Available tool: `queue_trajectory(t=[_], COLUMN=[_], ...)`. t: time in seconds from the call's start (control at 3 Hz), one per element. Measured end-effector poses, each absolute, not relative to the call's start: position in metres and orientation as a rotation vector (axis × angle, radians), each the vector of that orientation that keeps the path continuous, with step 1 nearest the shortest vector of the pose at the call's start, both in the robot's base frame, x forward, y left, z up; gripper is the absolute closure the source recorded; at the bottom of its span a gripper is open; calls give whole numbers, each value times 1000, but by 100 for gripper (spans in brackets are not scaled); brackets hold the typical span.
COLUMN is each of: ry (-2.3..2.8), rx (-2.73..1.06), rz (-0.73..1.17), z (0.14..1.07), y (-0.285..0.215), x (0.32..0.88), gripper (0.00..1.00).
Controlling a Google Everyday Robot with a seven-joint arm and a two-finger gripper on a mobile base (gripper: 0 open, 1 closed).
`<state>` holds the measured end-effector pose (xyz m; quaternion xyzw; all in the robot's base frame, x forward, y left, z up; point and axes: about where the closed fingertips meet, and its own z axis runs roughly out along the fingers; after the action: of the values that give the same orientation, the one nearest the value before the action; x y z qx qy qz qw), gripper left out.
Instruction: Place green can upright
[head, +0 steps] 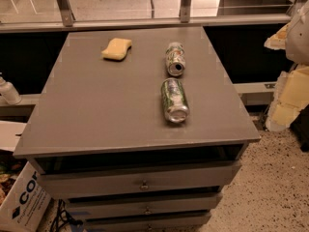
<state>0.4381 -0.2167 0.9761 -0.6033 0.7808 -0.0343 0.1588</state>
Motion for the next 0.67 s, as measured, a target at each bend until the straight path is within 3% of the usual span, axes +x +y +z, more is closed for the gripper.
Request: queue_trajectory(t=[0.67], ry=[2223], rx=[-1735], rz=[-98], z=[976], y=[-216], x=[439], gripper=[0])
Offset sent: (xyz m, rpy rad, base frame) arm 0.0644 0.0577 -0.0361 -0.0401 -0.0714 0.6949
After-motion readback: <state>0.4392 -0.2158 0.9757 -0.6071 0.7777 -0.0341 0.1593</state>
